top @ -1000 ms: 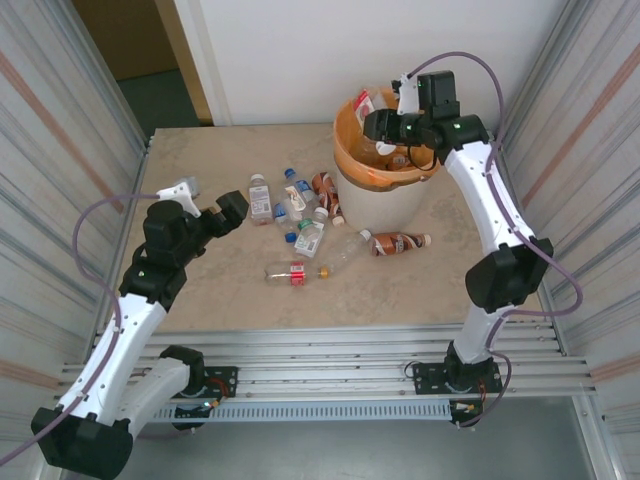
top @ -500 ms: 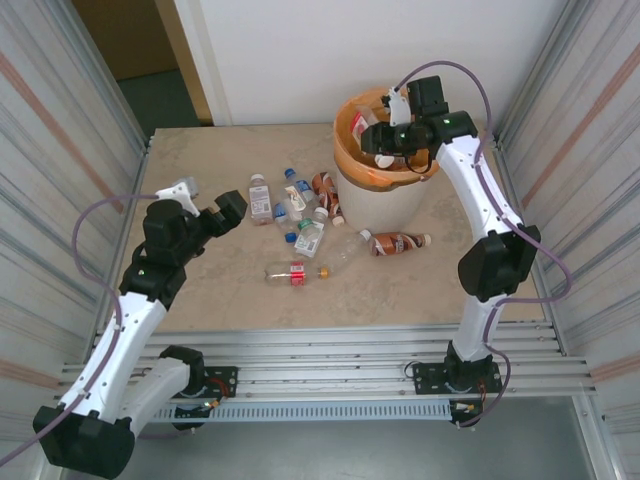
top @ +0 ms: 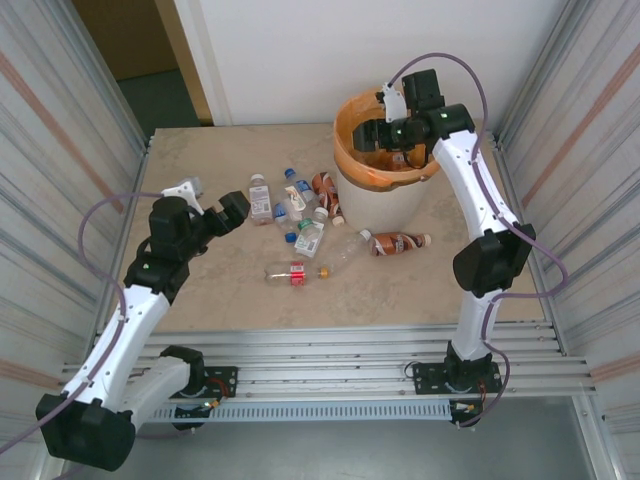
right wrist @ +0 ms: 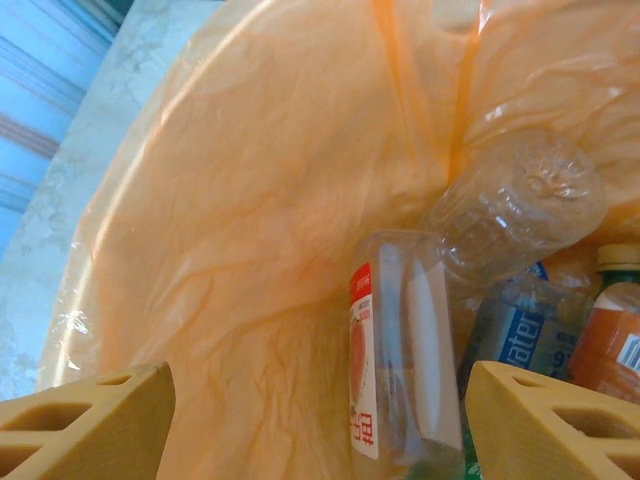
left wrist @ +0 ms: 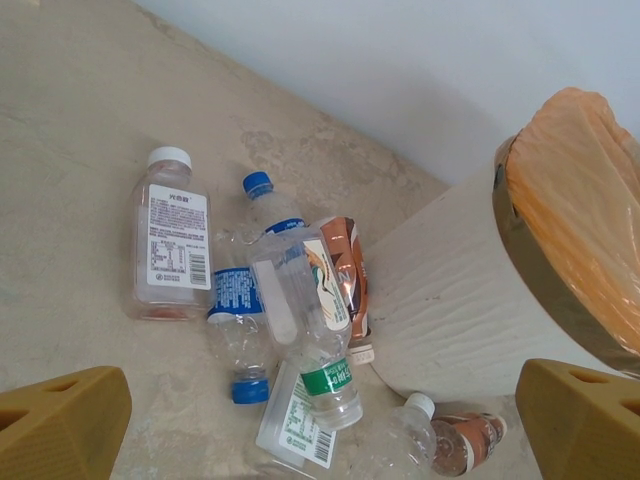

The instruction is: Put the plastic bottles in the bin

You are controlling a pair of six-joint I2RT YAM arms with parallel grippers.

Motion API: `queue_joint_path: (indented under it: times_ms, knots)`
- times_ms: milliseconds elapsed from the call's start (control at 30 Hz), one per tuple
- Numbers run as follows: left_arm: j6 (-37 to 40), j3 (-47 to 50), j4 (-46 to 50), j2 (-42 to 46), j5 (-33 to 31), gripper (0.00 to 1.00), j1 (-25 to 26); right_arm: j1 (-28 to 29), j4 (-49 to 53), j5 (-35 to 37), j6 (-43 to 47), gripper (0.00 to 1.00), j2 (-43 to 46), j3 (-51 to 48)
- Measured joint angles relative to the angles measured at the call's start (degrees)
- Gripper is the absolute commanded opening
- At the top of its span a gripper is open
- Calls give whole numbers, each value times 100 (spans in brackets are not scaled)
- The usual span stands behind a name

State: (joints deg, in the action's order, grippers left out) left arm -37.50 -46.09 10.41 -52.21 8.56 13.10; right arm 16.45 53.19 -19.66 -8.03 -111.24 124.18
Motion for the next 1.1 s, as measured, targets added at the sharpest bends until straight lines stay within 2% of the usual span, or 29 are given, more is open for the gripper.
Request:
queue_joint_path:
  times_ms: [267, 433, 700, 1100]
  knots:
    - [4, 0, 4, -155, 50, 99, 0, 0, 0, 424, 15, 78, 188, 0]
    - [92, -98, 127, -417, 59, 99, 0, 0, -155, 717, -13, 84, 776, -330]
    - [614, -1047, 739, -1528, -22, 99, 0, 4, -610, 1344, -201, 99, 2006, -1303]
    - [1316, -2356, 1596, -3276, -647, 99, -4, 98, -761, 2616, -540, 98, 3165, -2730]
